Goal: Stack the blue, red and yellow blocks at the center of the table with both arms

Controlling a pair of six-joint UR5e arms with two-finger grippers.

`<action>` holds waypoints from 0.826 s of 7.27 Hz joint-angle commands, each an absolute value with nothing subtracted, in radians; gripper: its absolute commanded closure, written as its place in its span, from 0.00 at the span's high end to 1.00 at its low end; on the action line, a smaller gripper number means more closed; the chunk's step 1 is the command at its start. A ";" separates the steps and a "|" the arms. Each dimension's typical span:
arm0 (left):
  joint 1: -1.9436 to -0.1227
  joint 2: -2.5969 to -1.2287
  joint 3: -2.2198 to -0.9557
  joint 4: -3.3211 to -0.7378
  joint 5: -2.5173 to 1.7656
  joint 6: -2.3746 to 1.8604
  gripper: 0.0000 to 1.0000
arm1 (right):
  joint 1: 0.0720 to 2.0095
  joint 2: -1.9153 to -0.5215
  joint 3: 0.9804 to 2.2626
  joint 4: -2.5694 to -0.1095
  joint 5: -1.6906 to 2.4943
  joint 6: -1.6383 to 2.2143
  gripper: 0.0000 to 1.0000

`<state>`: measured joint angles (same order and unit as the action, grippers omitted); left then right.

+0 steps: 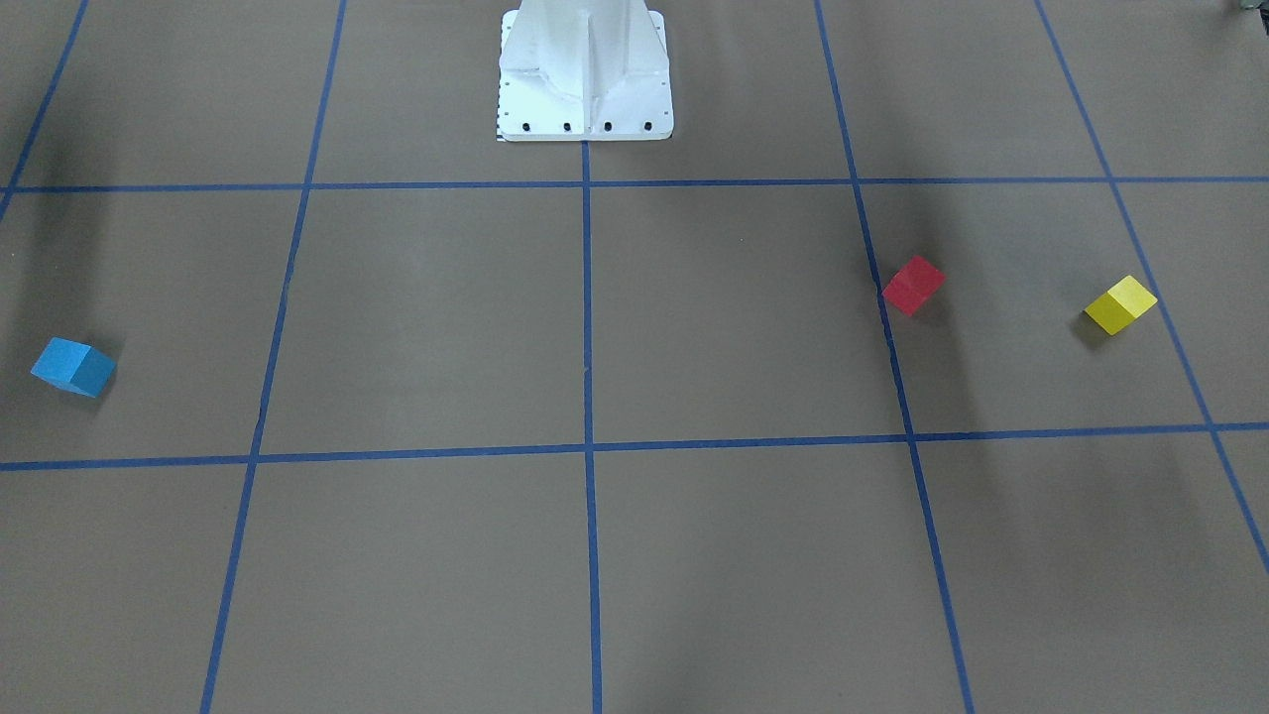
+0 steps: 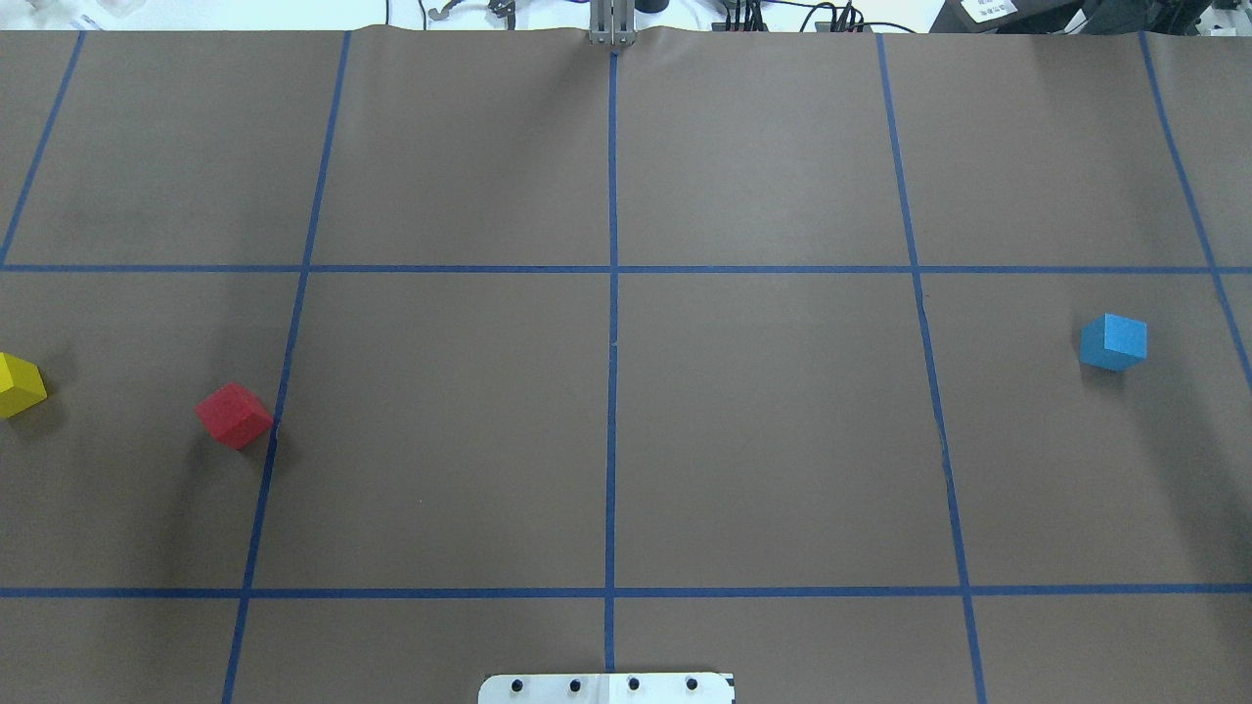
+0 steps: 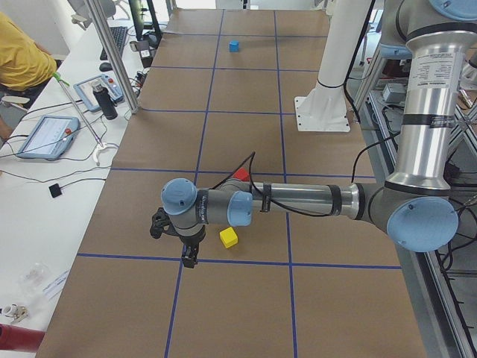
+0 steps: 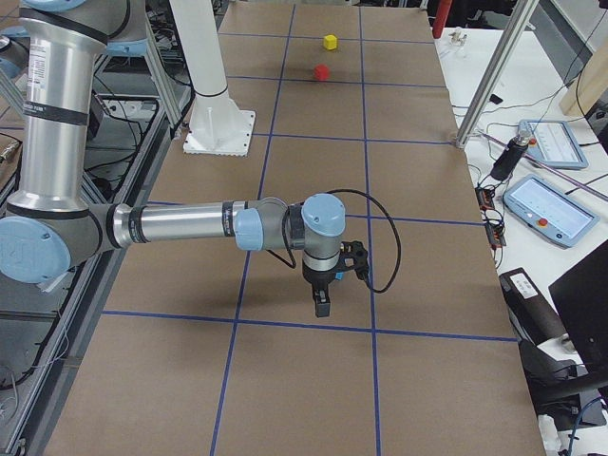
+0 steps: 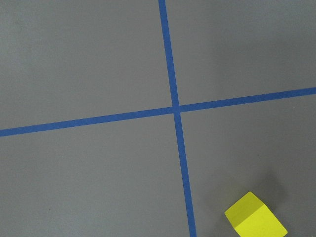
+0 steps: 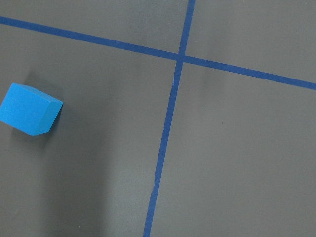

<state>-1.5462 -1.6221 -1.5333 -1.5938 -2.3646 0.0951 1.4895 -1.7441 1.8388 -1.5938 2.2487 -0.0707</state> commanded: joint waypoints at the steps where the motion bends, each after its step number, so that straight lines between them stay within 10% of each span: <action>1: -1.545 -1.614 -1.543 -1.594 -2.364 0.095 1.00 | 1.489 -1.743 1.844 -1.594 2.252 -0.071 1.00; 6: -1.545 -1.621 -1.642 -1.597 -2.371 0.081 1.00 | 1.471 -1.628 1.850 -1.504 2.244 -0.068 1.00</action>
